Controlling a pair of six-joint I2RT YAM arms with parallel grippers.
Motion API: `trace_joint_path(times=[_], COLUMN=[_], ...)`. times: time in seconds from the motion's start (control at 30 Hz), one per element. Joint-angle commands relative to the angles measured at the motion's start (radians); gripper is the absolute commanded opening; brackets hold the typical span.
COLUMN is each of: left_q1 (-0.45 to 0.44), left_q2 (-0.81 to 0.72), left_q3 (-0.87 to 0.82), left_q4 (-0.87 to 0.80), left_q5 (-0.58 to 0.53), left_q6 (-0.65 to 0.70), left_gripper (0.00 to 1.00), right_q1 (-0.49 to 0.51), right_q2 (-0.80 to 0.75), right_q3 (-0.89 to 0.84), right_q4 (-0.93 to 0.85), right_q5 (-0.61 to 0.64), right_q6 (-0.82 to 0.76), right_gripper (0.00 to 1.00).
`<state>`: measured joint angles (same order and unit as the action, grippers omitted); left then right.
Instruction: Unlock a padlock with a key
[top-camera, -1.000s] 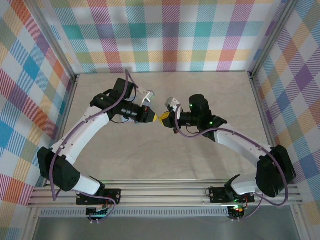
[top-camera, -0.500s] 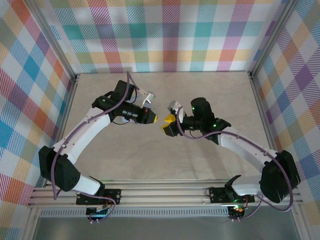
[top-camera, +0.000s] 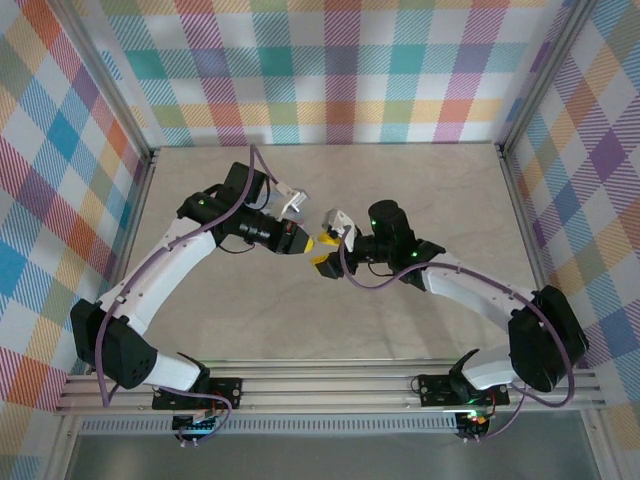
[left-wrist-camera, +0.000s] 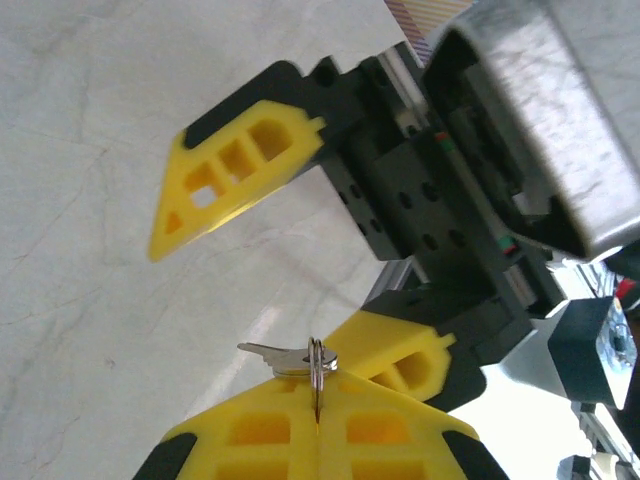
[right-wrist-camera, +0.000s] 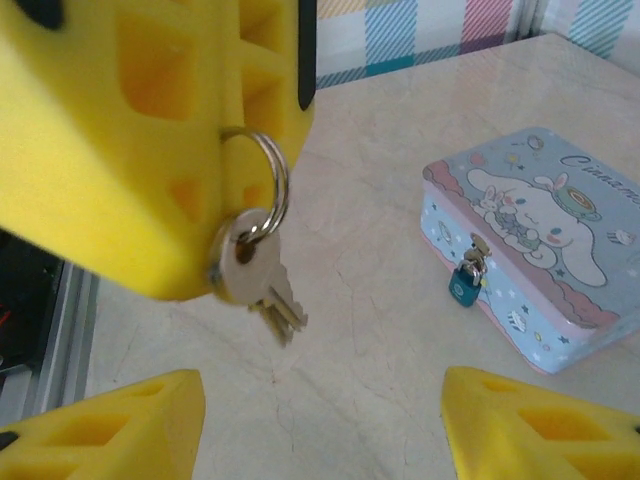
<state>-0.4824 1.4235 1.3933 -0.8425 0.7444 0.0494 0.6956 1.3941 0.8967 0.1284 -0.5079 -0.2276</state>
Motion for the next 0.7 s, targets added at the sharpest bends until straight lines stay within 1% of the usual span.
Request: trace_joint_path(times=[0.0,0.2,0.4,0.43,0.47,0.57,0.67], left_q1=[0.006,0.008,0.028,0.032,0.036,0.043,0.048], left_q2=[-0.009,-0.004,0.003,0.004,0.005,0.007,0.005], left_q3=[0.039,0.051,0.05,0.049,0.05,0.046,0.039], left_q4=[-0.033,-0.054,-0.058,-0.059,-0.056,-0.055,-0.054], left_q5=[0.045,0.035,0.03,0.03,0.031,0.029,0.026], left_q6=[0.02,0.031,0.035,0.038,0.036,0.037,0.04], left_gripper=[0.0,0.0,0.0,0.0,0.0,0.0,0.0], right_q1=[0.016,0.025,0.027,0.027,0.027,0.028,0.028], right_q2=[0.028,0.052,0.036,0.032,0.028,0.019,0.017], right_q3=[0.052,0.072,0.062,0.061,0.059,0.076,0.104], right_q4=[0.098,0.129,0.125,0.121,0.114,0.067,0.009], right_q5=[-0.017,-0.015,-0.009,-0.008,-0.008,-0.002,-0.007], right_q6=[-0.033,-0.034,-0.037,-0.038,-0.036,-0.019,0.012], right_gripper=[0.61,0.48,0.24,0.18,0.12,0.0,0.0])
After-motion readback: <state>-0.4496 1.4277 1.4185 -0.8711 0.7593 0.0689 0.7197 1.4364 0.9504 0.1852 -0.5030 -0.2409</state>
